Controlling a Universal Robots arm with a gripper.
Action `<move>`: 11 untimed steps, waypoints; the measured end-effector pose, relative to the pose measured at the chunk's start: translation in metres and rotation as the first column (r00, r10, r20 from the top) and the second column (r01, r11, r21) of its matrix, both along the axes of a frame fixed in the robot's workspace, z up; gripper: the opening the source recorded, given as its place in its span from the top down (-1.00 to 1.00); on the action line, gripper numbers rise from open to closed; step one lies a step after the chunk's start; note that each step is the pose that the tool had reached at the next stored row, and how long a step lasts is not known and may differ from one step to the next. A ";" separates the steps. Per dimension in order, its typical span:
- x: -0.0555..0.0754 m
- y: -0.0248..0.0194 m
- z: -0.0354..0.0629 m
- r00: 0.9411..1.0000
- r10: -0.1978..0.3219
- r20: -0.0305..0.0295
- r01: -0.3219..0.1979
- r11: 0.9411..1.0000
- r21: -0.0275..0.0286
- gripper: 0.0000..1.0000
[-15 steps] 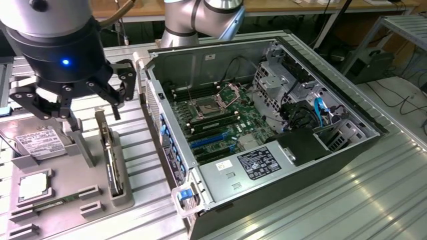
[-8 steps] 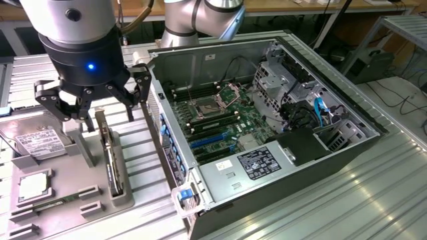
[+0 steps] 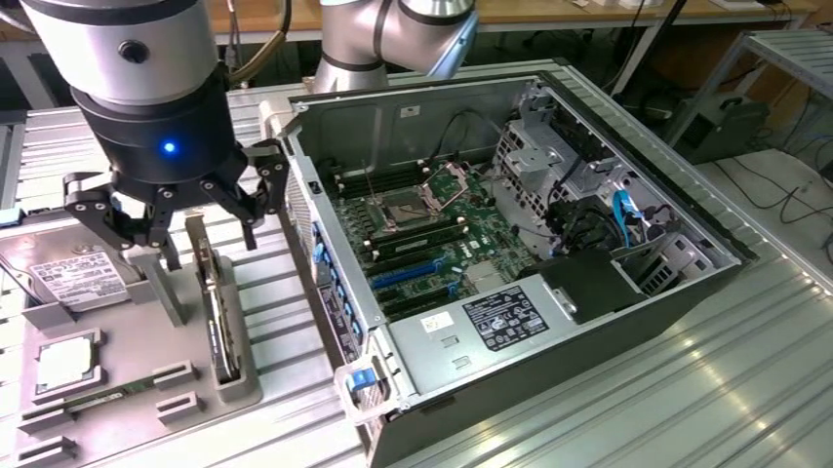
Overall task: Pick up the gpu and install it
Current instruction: 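Pick up the gpu and move the gpu toward the slot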
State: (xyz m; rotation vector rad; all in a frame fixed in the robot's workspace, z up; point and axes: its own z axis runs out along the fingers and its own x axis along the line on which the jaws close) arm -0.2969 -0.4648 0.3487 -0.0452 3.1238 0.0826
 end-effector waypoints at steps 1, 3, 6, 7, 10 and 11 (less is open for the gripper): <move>-0.001 0.0000 -0.0019 1.000 -0.004 0.000 0.004 1.000 0.000 -0.33; -0.004 0.0000 -0.0056 1.000 -0.010 0.000 0.010 1.000 -0.001 -0.33; -0.005 0.0006 -0.0110 1.000 -0.029 0.000 0.029 1.000 -0.002 -0.33; -0.006 0.0006 -0.0128 0.999 -0.037 0.000 0.037 0.999 -0.002 -0.33; -0.007 0.0006 -0.0188 0.998 -0.061 0.000 0.061 0.998 -0.002 -0.33; -0.008 0.0006 -0.0216 0.997 -0.072 0.000 0.072 0.997 -0.002 -0.33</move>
